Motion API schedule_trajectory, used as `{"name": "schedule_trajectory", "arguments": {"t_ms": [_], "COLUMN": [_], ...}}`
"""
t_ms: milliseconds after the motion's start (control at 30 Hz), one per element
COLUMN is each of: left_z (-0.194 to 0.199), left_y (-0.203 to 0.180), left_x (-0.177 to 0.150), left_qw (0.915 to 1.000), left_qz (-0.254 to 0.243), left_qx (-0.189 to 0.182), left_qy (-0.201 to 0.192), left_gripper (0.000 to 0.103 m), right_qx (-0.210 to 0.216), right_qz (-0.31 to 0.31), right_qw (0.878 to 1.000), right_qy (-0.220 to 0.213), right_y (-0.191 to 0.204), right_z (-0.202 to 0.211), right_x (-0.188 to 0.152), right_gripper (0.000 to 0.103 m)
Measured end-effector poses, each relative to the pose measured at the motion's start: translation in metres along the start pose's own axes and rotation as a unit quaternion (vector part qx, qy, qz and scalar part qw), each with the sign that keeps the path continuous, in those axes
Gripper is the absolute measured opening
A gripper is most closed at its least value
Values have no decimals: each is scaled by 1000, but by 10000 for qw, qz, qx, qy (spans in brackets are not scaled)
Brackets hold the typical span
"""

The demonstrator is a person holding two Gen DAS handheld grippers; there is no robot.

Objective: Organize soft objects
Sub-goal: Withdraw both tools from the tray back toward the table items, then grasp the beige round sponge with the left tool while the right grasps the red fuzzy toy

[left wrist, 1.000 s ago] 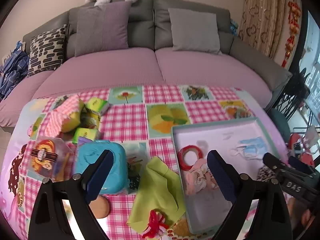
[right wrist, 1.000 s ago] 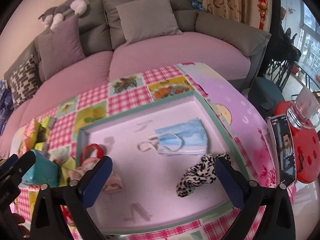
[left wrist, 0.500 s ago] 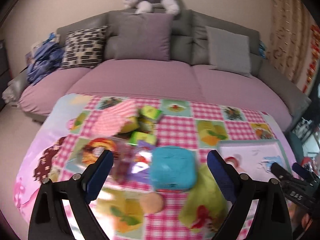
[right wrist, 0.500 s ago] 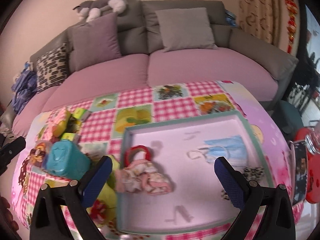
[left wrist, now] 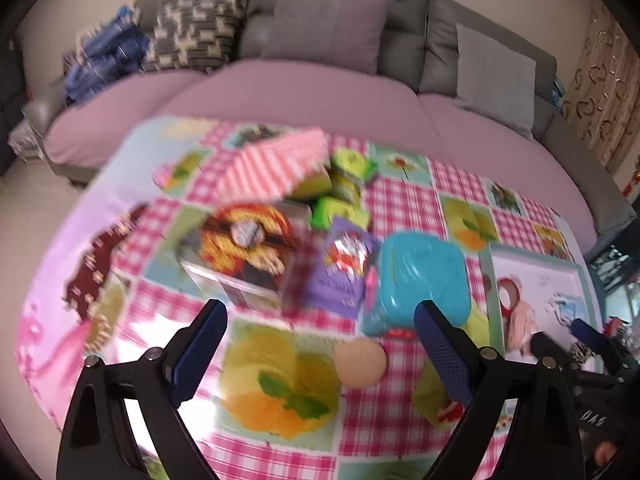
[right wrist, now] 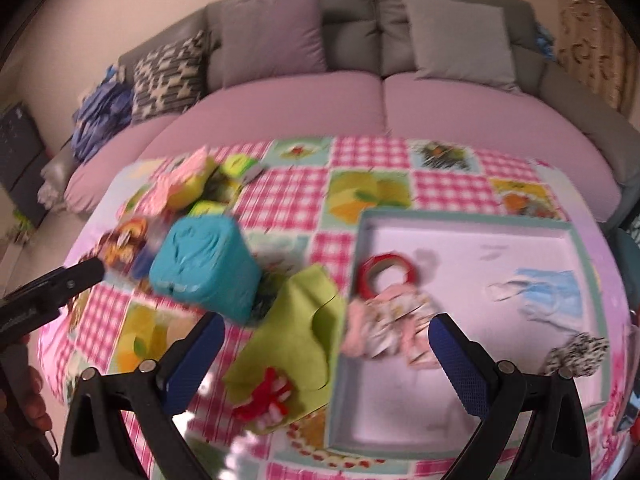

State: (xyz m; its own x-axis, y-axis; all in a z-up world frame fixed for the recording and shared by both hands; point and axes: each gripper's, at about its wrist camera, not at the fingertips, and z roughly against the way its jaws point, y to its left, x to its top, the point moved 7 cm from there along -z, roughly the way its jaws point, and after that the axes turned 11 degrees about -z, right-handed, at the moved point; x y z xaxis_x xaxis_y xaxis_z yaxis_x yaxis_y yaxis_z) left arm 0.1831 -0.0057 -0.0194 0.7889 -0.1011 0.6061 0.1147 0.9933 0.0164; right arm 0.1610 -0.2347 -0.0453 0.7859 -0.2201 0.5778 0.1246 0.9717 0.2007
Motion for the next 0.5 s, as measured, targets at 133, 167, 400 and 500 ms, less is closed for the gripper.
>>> {"name": "schedule_trajectory", "arguments": {"t_ms": [133,167,400,500], "left_z": [-23,-28,-51,-56], "left_y": [-6,-8,-17,-20], "left_x": [-18,-22,-41,-43], "left_qw": [9981,9973,9927,9899], "left_qz": [102,119,6,65], "left_qx": [-454,-522,-727,-949], "left_qy": [403,499,960,1046], "left_gripper": [95,95,95,95], "right_qx": [6,0,146,148], "right_qz": [226,289,361,426], "right_qw": [9996,9994,9975,9961], "right_qy": [164,193,587,755], "right_y": [12,15,24,27], "right_z": [-9,-10,-26,-33], "right_x": [-13,-17,-39,-49], "right_gripper": [103,103,103,103]}}
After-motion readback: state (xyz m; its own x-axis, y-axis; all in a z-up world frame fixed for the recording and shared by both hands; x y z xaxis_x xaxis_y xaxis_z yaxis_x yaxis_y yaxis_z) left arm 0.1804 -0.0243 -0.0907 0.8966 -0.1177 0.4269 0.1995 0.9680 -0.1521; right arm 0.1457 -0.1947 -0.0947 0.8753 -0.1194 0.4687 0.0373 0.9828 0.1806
